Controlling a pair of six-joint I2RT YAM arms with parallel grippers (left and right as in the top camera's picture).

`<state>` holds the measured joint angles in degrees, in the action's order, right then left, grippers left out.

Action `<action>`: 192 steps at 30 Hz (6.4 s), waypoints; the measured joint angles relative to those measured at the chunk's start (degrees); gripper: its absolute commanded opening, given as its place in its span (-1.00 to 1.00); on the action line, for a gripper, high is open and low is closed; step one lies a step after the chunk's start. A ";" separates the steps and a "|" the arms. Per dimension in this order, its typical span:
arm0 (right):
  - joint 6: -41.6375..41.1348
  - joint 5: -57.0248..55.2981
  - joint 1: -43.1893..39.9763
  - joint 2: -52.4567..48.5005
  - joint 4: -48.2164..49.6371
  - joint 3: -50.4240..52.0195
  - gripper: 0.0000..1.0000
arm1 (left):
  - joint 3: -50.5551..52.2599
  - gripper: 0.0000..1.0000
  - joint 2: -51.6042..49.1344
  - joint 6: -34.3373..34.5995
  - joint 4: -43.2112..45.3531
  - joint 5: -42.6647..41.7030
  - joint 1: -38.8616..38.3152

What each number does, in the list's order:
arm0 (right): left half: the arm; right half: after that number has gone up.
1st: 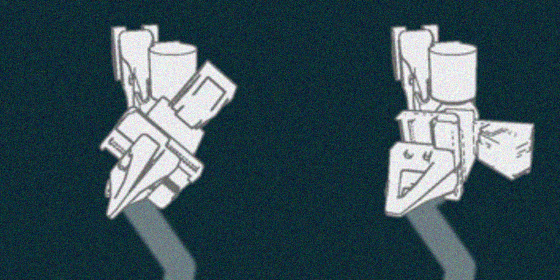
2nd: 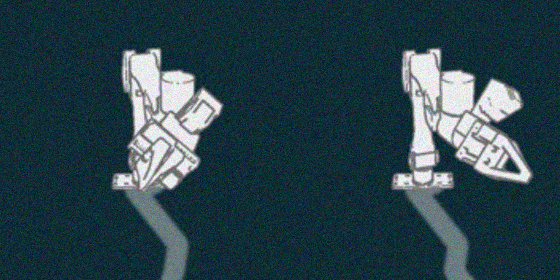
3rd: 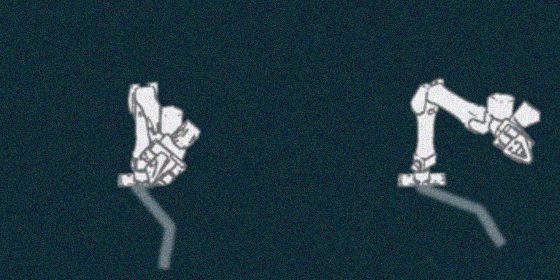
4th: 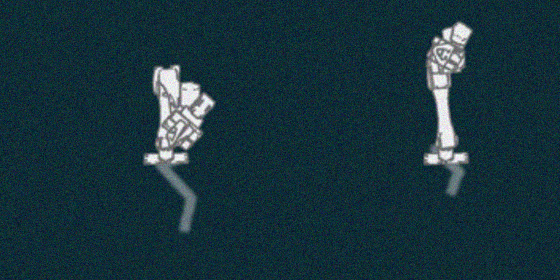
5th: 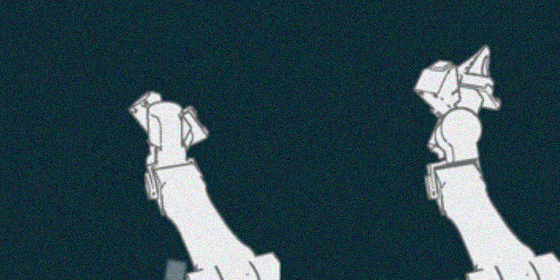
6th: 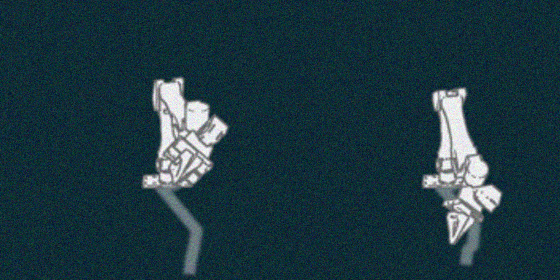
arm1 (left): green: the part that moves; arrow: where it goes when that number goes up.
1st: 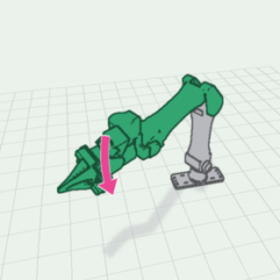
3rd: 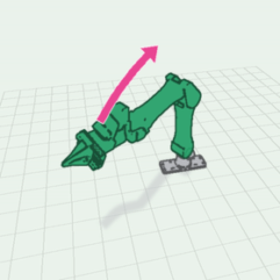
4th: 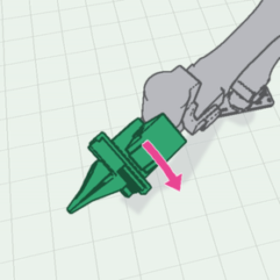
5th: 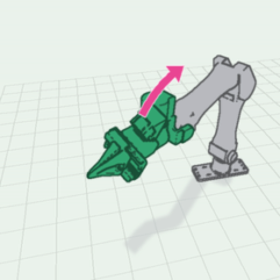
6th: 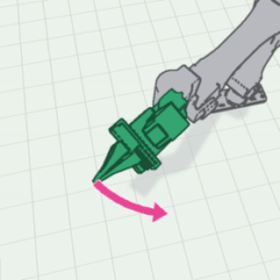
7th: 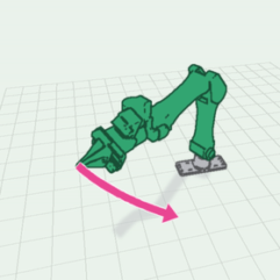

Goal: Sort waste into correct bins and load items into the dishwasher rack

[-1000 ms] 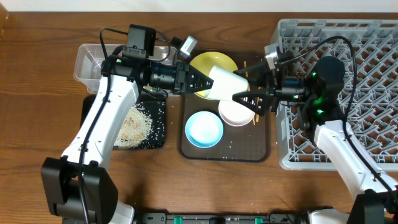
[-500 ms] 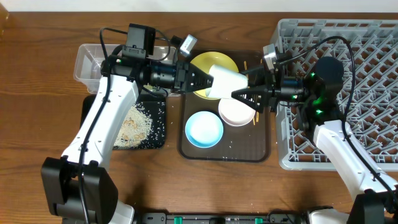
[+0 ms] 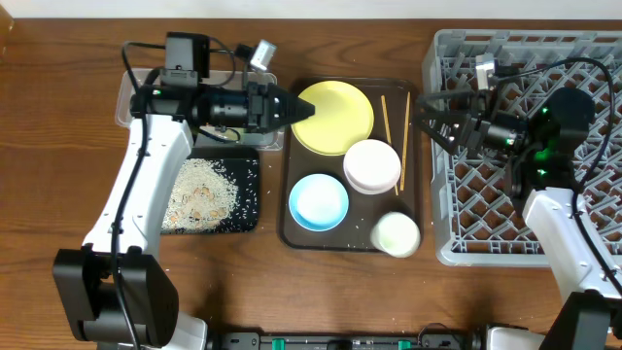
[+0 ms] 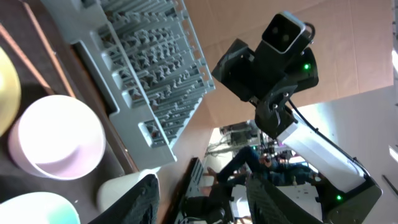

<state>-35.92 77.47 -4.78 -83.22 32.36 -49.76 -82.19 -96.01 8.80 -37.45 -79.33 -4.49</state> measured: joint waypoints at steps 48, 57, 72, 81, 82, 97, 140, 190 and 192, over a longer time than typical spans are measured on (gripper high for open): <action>22.47 -48.00 -10.43 23.82 -61.59 -3.78 0.98 | 9.75 0.25 -0.11 20.31 -2.27 58.71 -37.75; 24.06 -48.02 -10.43 23.82 -64.06 -3.78 0.99 | 9.75 0.32 -0.31 -1.66 -3.32 61.86 -48.13; 24.65 -48.50 -10.43 23.82 -64.81 -3.78 0.98 | 9.77 0.32 -7.32 -24.09 4.68 87.01 -60.89; 25.66 -48.61 -10.43 23.82 -65.88 -3.78 0.98 | 9.92 0.24 -9.03 -23.80 12.48 93.50 -60.76; 25.81 -48.61 -10.43 23.82 -65.99 -3.78 0.99 | 9.92 0.15 -9.03 -23.78 12.79 93.68 -60.76; 26.21 -48.63 -10.43 23.82 -66.23 -3.78 0.99 | 9.97 -0.25 -11.56 -22.32 15.21 94.53 -60.76; 26.38 -45.33 -10.43 23.82 -64.30 -3.78 0.97 | 10.45 -0.88 9.73 -7.80 1.44 84.06 -48.63; 6.49 11.17 14.86 -2.78 13.14 -3.96 0.98 | 10.47 -0.88 12.22 -3.87 -7.15 -5.51 -2.10; 6.91 11.15 16.22 -2.78 13.20 -3.96 0.99 | 10.49 -0.87 12.22 -3.87 -7.34 -6.73 -2.32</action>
<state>-29.02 88.62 11.44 -86.00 45.56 -53.71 -71.70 -83.79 4.93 -44.80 -86.06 -6.81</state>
